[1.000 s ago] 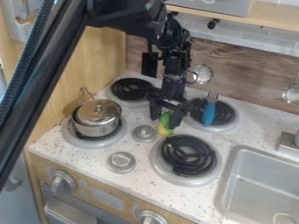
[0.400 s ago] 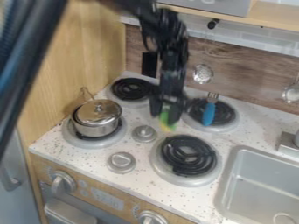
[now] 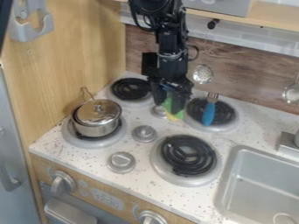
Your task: Move the green and yellow object to the right bottom burner
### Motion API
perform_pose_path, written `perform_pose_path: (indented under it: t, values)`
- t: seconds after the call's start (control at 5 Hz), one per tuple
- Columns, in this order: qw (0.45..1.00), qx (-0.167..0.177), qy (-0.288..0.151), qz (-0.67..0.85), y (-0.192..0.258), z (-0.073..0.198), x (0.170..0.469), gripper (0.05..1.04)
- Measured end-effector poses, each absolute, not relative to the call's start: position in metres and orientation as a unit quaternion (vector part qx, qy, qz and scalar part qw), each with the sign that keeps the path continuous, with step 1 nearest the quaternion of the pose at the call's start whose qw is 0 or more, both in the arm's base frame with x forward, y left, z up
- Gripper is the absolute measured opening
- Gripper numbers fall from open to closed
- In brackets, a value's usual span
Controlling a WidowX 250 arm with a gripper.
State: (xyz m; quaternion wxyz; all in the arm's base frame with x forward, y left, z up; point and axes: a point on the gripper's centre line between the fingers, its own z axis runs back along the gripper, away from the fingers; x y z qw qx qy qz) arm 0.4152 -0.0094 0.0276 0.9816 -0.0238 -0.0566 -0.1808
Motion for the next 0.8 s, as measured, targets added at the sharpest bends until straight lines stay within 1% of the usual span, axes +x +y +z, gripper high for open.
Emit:
perform_pose_path:
  t: [0.2,0.4,0.8]
  values:
    - [0.970,-0.033,-0.035,-0.239,-0.037,0.024,0.405,0.610]
    - [0.963,-0.024,-0.027,-0.268,-0.051,0.023,0.401,0.608]
    - [0.962,-0.009,0.029,-0.270,-0.049,-0.007,0.394,0.607]
